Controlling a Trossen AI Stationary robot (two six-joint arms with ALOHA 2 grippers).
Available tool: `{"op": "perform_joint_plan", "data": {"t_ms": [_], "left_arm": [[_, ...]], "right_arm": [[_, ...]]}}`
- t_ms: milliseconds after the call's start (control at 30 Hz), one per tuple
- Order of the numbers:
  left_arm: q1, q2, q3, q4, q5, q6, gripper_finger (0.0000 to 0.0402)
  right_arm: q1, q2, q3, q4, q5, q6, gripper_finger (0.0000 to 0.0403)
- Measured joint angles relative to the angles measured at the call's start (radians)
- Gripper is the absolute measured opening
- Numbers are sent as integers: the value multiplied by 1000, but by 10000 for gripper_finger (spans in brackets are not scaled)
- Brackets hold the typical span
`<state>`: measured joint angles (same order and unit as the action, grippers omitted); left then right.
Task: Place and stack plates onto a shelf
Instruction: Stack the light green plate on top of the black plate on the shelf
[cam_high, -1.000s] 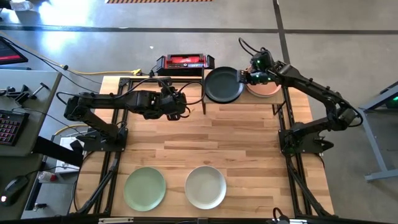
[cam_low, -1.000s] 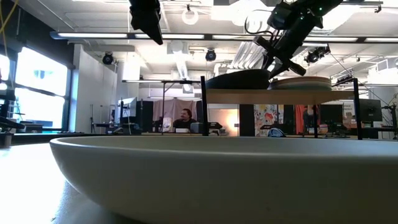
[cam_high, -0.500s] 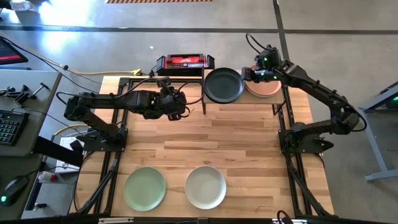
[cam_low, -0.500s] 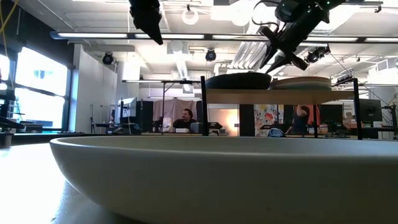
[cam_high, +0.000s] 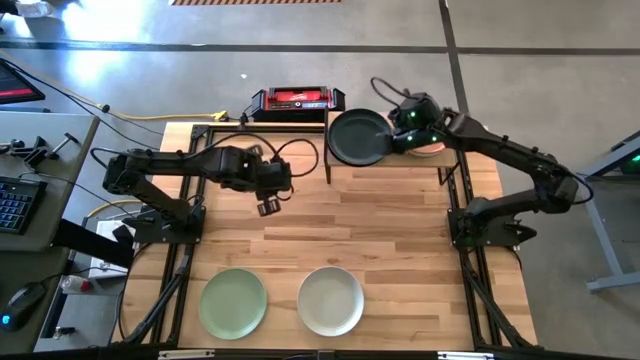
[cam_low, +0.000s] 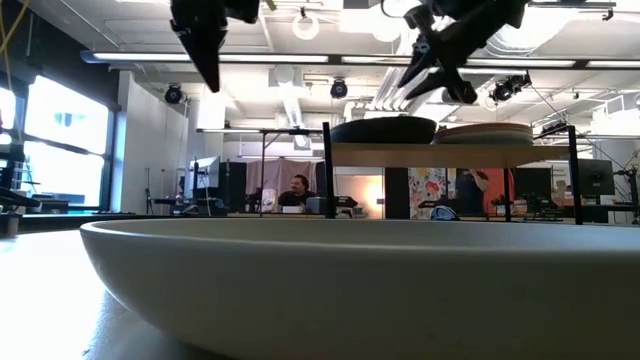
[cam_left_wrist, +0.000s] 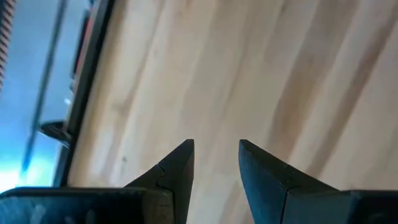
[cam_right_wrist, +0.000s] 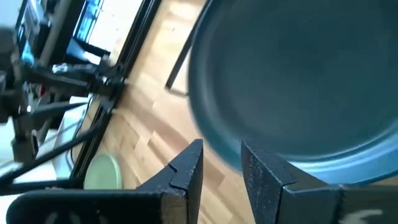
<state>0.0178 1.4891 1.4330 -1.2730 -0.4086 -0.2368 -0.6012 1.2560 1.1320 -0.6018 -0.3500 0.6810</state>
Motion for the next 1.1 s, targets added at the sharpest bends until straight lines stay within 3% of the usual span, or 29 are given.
{"op": "perform_joint_plan", "data": {"t_ms": [333, 733, 1100], "left_arm": [[-118, -1, -13, -6, 94, -23, 115], [-297, 1, -259, -10, 177, -129, 115], [-421, 1, -395, 73, 268, -216, 115]], "right_arm": [[178, 0, 0, 0, 12, 84, 92], [402, 0, 0, 0, 187, 238, 92], [503, 0, 0, 0, 307, 287, 92]]}}
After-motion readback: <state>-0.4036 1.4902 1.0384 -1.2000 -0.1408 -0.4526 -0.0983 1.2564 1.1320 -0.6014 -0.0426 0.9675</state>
